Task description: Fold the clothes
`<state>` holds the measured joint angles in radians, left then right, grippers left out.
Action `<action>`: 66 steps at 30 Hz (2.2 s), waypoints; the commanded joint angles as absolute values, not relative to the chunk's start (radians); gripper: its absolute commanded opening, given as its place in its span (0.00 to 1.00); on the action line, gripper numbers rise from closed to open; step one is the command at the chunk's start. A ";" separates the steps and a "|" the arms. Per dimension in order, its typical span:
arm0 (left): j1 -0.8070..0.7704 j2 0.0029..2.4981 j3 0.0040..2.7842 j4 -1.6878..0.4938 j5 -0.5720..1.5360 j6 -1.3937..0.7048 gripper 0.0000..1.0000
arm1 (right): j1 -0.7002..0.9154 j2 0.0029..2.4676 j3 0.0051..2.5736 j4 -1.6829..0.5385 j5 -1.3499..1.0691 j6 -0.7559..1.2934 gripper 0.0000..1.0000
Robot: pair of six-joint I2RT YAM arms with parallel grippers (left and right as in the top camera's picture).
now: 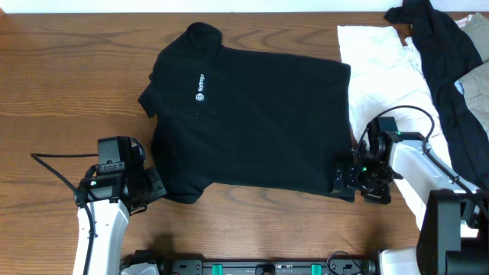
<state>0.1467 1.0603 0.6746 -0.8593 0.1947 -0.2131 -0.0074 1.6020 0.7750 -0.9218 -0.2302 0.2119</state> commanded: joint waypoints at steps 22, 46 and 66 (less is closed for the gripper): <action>0.145 1.055 0.689 -0.863 0.179 -0.220 0.10 | -0.004 1.631 0.707 -0.855 -0.327 0.216 0.01; 0.146 0.903 0.860 -0.963 0.190 -0.223 0.06 | -0.007 1.341 0.908 -1.023 -0.348 0.134 0.01; 0.146 0.784 0.925 -0.956 0.075 -0.224 0.06 | -0.006 1.258 0.909 -1.081 -0.336 0.161 0.01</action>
